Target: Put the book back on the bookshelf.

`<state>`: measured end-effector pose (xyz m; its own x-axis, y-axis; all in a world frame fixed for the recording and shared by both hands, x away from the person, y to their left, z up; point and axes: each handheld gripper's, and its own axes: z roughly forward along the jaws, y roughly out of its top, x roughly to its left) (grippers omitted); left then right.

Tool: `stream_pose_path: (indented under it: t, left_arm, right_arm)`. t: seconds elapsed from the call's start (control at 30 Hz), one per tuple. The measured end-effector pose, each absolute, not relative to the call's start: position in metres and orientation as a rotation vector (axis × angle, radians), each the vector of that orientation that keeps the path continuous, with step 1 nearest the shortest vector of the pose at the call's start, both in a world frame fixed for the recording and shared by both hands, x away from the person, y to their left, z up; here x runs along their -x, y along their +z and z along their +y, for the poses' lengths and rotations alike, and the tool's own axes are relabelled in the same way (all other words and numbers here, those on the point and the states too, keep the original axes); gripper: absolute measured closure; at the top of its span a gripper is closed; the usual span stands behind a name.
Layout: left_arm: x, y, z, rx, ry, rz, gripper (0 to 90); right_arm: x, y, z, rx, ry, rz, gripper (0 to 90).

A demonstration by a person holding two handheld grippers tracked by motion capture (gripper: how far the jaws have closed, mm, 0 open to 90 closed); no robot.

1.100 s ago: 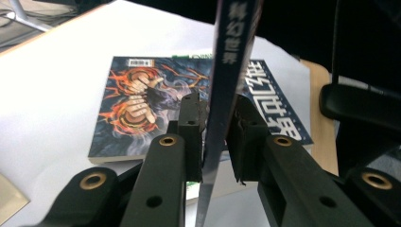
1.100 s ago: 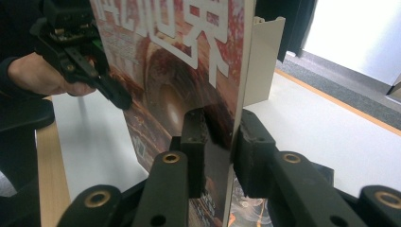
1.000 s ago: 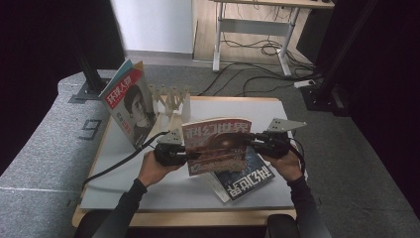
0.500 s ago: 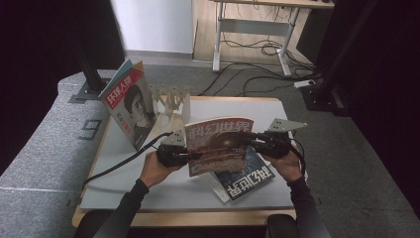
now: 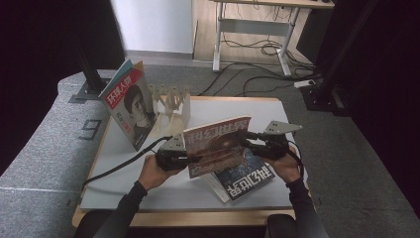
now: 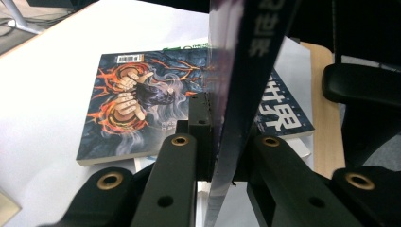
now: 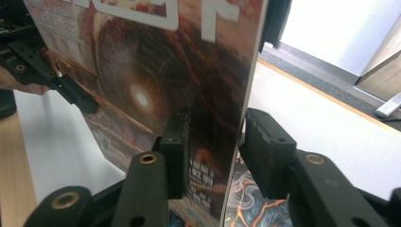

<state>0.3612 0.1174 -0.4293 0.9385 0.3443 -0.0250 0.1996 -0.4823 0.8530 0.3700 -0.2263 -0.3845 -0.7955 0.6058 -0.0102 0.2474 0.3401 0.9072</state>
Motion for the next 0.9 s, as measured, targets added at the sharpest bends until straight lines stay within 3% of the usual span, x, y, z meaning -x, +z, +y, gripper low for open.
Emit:
stream_pose_path:
  t: [0.63,0.9]
  left_arm:
    - [-0.366,-0.428,0.138,-2.016,0.191,0.535,84.3]
    - [-0.366,-0.421,0.144,-2.018,0.230,0.567,84.4]
  right_arm:
    - [-0.375,-0.415,-0.240,-0.860,1.393,2.260,45.5]
    - [-0.376,-0.432,-0.242,-0.951,1.312,2.248,30.1]
